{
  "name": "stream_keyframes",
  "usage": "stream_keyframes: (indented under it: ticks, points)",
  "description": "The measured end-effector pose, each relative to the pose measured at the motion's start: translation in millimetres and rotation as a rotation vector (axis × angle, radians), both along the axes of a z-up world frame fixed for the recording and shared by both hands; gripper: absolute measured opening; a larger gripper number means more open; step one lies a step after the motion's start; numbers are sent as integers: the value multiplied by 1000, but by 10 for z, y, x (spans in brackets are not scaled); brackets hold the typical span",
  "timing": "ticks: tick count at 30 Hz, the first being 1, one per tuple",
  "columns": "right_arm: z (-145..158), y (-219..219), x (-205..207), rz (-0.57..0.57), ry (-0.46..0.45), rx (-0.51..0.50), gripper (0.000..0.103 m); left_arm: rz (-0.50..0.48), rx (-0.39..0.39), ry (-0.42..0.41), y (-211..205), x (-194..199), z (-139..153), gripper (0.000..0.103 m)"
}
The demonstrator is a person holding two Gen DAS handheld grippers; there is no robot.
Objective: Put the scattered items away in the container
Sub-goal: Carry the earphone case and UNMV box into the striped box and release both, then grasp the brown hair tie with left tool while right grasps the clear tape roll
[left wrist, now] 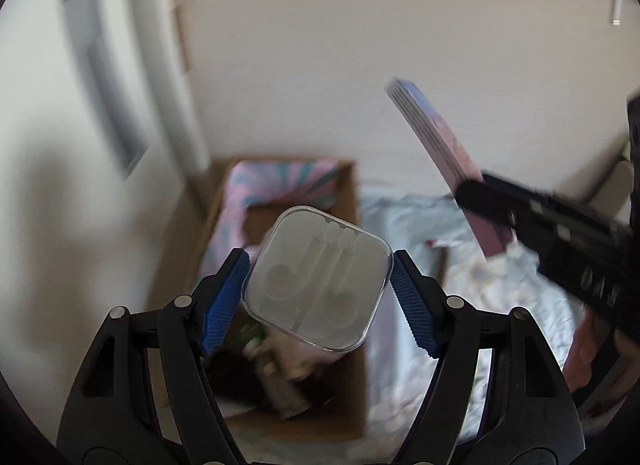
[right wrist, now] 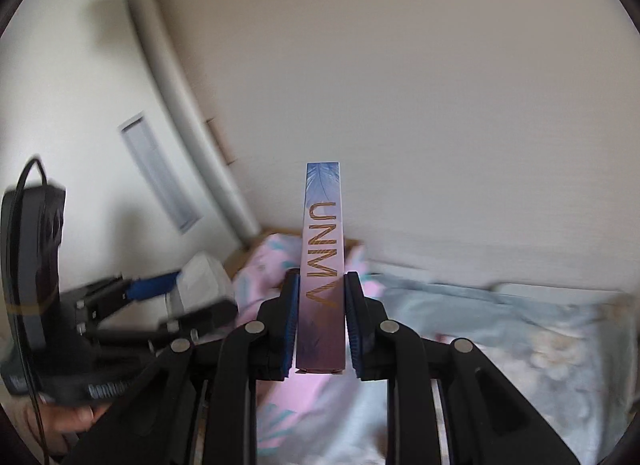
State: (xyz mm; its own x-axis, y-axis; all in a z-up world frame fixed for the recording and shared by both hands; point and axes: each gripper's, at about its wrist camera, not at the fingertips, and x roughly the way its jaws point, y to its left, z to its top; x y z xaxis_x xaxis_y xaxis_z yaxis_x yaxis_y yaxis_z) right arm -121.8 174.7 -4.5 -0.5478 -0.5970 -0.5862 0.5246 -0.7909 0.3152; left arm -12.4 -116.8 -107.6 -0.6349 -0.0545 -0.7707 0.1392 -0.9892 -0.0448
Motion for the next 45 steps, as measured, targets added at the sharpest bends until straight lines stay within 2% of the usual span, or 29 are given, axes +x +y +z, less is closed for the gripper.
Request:
stream_keyframes:
  ticks: [7,13,14,15,16,17,18,20,21,26,29,33,36,39,43,45]
  points:
    - [-241,-354,-637,97,-73,74,20,62,33,-54,-262,105,-280,70]
    - [-454,-395,-1195,127,-132,161,21,85,87,-125,-322,-21,-514,71]
    - [-497,-409,-1230,137,-153,175,22,91,98,-137,-346,-43,-551,75]
    - [-537,-412,-1281,144,-173,181,27,99,100,-145,-363,-55,-576,84]
    - [-566,-373,-1372,147,-188,179,32,104,93,-147,-364,-51,-582,89]
    - [-576,-319,-1450,142,-193,172,43,106,87,-145,-355,-43,-578,94]
    - [-568,-284,-1465,135,-188,162,54,101,85,-139,-351,-35,-571,95]
    - [-534,-156,-1578,119,-174,136,64,92,95,-134,-353,-23,-553,95]
    - [-509,-102,-1612,112,-168,130,64,93,98,-132,-364,-31,-549,95]
    - [-349,459,-1941,52,-128,90,64,79,112,-119,-389,-29,-443,95]
    - [-290,985,-2114,5,-95,85,64,59,112,-109,-366,-24,-364,95]
    - [-293,1717,-2182,-58,-59,121,64,-2,150,-81,-234,-33,-218,95]
    - [-343,2268,-2187,-86,-25,169,64,-88,156,-70,32,-78,-112,95]
    - [-427,2584,-2048,-77,-18,217,64,-200,130,-81,420,-131,-91,96]
    - [-656,2929,-1926,-49,-51,267,64,-328,104,-135,951,-162,-237,96]
    - [-752,2820,-1440,-42,-73,298,64,-370,113,-175,1168,-156,-372,96]
